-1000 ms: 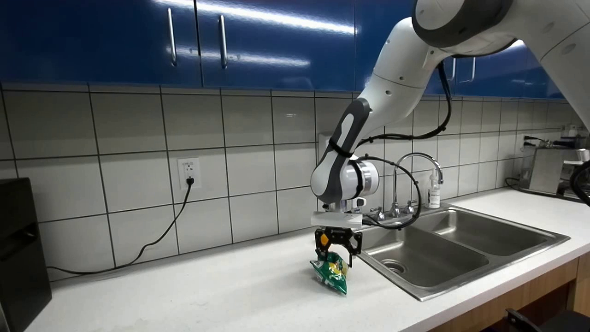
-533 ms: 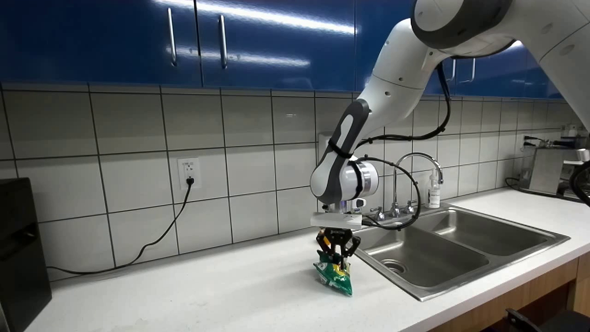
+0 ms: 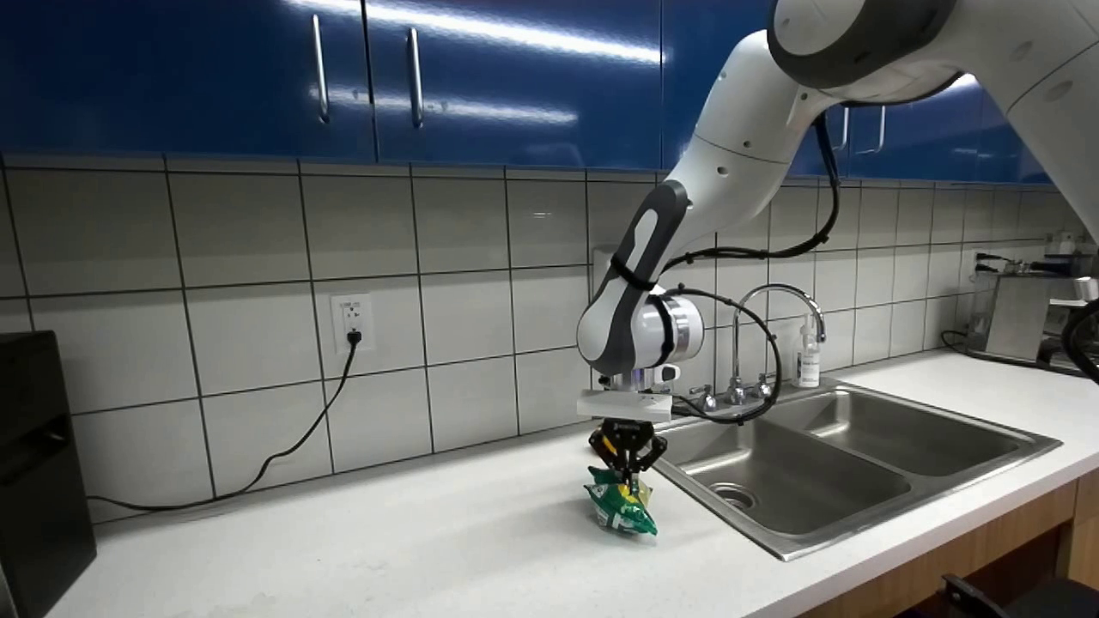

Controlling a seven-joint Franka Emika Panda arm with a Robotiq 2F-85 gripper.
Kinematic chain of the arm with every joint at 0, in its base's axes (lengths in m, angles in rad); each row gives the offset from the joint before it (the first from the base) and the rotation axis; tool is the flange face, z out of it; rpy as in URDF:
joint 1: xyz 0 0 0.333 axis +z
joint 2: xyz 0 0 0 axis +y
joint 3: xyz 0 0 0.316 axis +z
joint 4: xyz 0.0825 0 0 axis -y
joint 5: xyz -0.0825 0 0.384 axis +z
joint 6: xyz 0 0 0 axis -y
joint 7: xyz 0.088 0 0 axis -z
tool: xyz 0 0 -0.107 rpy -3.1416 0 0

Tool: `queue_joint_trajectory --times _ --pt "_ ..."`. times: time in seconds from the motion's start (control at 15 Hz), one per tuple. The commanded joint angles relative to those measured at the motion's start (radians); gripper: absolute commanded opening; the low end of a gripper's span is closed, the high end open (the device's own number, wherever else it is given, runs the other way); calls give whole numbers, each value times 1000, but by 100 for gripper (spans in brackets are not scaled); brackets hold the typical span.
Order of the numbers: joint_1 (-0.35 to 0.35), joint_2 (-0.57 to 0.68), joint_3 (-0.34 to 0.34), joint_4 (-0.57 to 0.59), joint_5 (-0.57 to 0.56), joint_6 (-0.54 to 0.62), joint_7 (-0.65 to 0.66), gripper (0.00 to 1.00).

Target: Put the green packet in the left sink

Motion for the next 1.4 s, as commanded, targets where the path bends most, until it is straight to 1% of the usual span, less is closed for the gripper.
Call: queue_joint_trajectory --times 0.0,0.4,0.73,1.0,1.33 --pt "13 -13 -13 -7 -27 -18 35 0" --pt "15 -75 -20 -42 -37 -23 34 0" --pt "8 -162 -34 -96 -73 -26 32 0" --pt "-11 -241 -37 -155 -98 -27 24 0" --pt "-59 -338 -34 -236 -106 -36 -1 0"
